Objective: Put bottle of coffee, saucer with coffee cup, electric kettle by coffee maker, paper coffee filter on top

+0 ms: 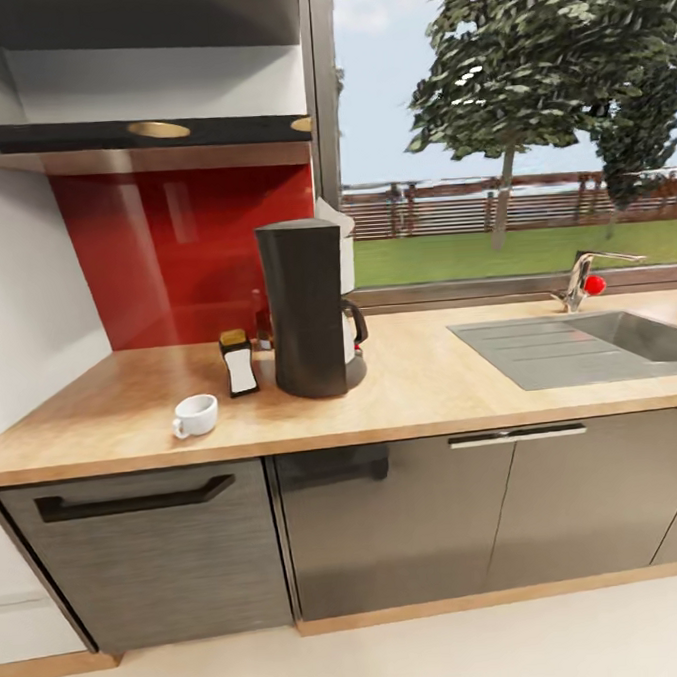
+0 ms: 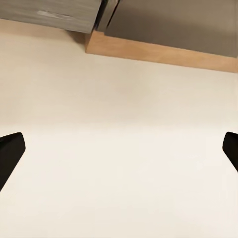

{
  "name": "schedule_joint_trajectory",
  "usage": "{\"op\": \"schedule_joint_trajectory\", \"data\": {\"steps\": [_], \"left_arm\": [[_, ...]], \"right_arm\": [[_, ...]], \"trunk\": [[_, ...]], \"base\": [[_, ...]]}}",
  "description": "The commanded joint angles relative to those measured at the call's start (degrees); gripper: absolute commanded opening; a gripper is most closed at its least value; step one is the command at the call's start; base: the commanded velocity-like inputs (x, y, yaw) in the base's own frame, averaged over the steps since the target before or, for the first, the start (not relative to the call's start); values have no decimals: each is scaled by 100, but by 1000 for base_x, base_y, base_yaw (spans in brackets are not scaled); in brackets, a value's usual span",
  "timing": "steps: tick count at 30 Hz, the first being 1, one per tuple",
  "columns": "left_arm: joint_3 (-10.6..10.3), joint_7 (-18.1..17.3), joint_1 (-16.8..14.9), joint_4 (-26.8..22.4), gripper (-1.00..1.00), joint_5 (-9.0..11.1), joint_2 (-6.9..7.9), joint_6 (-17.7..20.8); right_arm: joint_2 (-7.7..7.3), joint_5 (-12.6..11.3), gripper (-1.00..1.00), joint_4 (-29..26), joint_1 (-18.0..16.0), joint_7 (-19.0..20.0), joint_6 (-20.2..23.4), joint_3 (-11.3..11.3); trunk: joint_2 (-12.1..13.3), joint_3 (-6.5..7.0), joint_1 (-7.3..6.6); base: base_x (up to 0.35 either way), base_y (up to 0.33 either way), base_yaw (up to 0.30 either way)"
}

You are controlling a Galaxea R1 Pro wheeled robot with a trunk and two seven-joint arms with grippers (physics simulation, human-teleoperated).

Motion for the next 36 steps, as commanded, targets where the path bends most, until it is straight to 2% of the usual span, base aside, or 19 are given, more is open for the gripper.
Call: {"op": "schedule_joint_trajectory", "data": {"steps": [1,7,25,36], "left_arm": [[-49,-19,-5,7,100,52,1,-20],[-49,-14,-8,7,100,53,1,-20],[-49,-13,-6,7,100,56,1,-20],[-49,-11,-4,7,100,54,1,-20]], "right_arm": [[4,-61,100,18,-5,51,-14,39],[4,-63,100,17,-5,61,-11,39],[3,-64,100,17,-5,57,-11,39],[4,-62,100,17,-5,44,-11,39]], "trunk": [[-3,-6,0],[-3,-6,0],[-3,-6,0],[-3,-6,0]], "base": [[22,-15,-2],[5,-4,-111],[0,-2,-268],[58,-199,-85]]}}
